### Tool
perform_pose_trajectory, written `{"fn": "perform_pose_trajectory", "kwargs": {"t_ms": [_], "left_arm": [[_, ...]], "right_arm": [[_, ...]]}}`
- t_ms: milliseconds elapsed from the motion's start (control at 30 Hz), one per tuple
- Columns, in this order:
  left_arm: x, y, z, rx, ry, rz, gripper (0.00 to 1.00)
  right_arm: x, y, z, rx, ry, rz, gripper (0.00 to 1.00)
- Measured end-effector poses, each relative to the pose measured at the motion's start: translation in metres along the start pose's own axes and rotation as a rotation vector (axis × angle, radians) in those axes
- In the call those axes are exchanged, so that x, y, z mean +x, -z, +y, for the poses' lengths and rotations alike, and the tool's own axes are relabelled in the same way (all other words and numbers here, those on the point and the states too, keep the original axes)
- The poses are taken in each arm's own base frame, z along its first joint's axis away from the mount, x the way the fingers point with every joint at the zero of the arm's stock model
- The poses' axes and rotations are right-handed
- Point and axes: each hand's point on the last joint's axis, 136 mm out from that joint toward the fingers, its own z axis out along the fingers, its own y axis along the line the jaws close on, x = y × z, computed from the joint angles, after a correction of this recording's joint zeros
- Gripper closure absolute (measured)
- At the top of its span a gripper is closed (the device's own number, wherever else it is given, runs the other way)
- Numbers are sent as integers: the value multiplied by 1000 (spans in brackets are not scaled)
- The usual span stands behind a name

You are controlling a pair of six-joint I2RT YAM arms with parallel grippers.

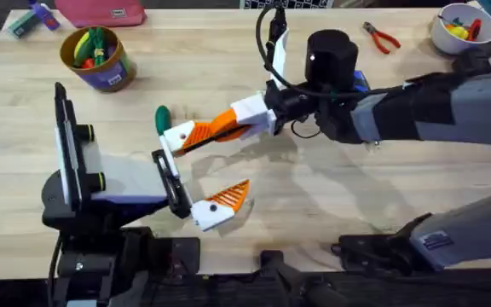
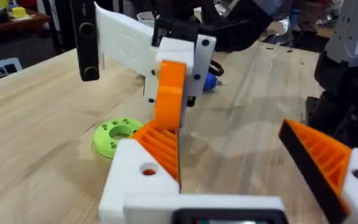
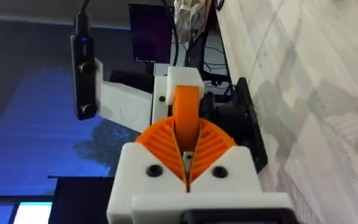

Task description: Pick up the gripper from the table and insert it into the empty holder that is missing its gripper. Then pick up a screw, insert it into the mounting hole, and use the screwdriver to tighten it. Finally, clean up the table by picking up the vegetable and placing it into the bucket.

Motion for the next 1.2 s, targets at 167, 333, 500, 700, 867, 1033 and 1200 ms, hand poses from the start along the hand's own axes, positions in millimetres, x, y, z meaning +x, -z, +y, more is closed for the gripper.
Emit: {"fn": "perform_pose_trajectory", "kwargs": {"t_ms": [167, 333, 500, 700, 867, 1033, 1200], "left_arm": [[0, 0, 0, -1, 0, 0, 15], [0, 0, 0, -2, 0, 0, 15], [0, 0, 1, -6, 0, 0, 15], [0, 0, 2, -11, -1, 0, 15], [0, 0, 2, -11, -1, 0, 15], [0, 0, 2, -12, 0, 0, 15], [0, 0, 2, -13, -1, 0, 16]], "right_arm": [[0, -1, 0, 1, 0, 0, 993], [1, -4, 0, 3, 2, 0, 993], [-1, -4, 0, 6, 3, -7, 993], [-2, -4, 0, 8, 4, -11, 993], [-2, -5, 0, 8, 5, -11, 993], [-2, -5, 0, 8, 5, -11, 993], [-2, -5, 0, 7, 6, -11, 987]]}}
